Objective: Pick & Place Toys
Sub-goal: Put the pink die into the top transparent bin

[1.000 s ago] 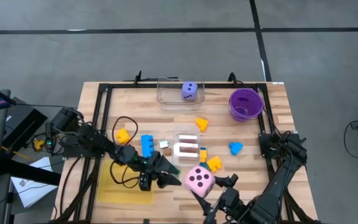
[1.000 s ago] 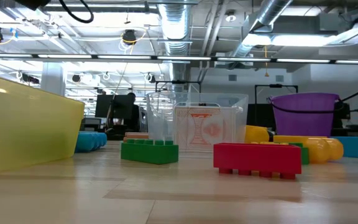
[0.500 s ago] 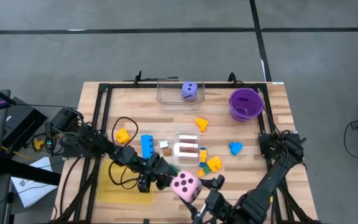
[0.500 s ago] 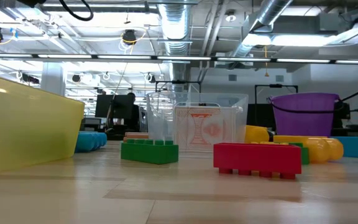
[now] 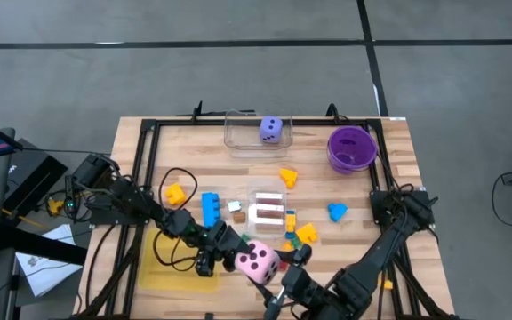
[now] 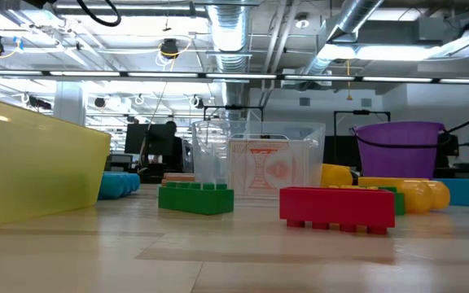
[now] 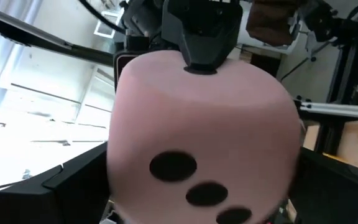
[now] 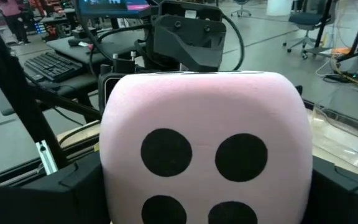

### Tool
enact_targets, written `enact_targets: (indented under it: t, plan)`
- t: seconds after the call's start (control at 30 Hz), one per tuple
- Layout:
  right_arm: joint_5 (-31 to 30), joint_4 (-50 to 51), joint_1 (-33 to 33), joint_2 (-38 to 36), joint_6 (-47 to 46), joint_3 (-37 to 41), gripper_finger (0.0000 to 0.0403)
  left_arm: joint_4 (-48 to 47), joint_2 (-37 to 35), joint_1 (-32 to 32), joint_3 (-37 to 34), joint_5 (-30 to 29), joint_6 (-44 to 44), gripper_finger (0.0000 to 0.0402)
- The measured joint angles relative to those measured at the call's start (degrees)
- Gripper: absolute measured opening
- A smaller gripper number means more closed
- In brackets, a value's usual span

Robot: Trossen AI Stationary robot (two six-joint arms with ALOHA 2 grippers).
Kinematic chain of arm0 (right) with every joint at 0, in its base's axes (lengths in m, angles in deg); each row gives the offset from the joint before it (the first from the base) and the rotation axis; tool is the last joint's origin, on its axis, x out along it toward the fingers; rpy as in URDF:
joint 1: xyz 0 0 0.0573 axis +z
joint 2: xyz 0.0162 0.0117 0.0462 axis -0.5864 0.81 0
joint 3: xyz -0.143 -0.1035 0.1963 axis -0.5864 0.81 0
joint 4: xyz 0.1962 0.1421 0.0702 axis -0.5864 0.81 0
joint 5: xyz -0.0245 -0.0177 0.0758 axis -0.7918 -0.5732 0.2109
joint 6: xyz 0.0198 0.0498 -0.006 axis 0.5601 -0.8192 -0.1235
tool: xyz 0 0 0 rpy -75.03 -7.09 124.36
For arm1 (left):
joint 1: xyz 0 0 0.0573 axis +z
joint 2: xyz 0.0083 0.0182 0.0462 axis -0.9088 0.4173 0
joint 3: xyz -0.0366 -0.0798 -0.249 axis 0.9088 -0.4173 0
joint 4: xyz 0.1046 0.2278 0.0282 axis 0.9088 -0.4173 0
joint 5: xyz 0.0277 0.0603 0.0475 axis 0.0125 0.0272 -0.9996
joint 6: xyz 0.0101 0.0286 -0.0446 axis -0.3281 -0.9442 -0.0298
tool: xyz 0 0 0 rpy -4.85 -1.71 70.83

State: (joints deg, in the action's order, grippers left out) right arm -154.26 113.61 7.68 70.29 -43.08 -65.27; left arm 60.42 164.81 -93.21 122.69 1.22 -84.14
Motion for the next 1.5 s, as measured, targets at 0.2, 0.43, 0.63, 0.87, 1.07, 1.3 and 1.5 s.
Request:
enact_targets:
  t: [0.2, 0.43, 0.63, 0.87, 1.07, 1.3, 1.5]
  plan:
    - [2.89, -1.89, -2.5, 0.02, 2.86, 0.0, 0.0348, 0.41, -0.02, -0.29, 0.13, -0.43, 0.06, 0.0398]
    - [3.52, -2.07, -2.63, 0.02, 3.44, 0.0, 0.035, 0.17, -0.02, -0.68, 0.16, -1.49, 0.06, 0.0396]
    - [2.93, -2.25, -2.13, 0.07, 3.56, 0.0, 0.0353, 0.48, -0.02, -0.7, 0.24, -1.8, 0.01, 0.0364]
    - [2.89, -2.26, -2.11, 0.07, 4.18, 0.0, 0.0372, 0.59, -0.02, -0.7, 0.25, -1.92, 0.27, 0.0356]
    - [2.24, -2.6, -2.13, 0.13, 8.38, 0.11, 0.0392, 1.15, -0.02, -0.7, 0.33, -3.97, 1.44, 0.0356]
    - [2.26, -8.08, -0.08, 0.12, 14.26, 0.17, 0.0398, 1.83, -0.02, -0.81, 0.55, -4.48, 1.35, 0.0355]
    - [0.54, -8.31, 2.62, -0.12, 14.98, 0.17, 0.0399, 1.42, -0.02, -0.85, 0.51, -4.21, 1.02, 0.0354]
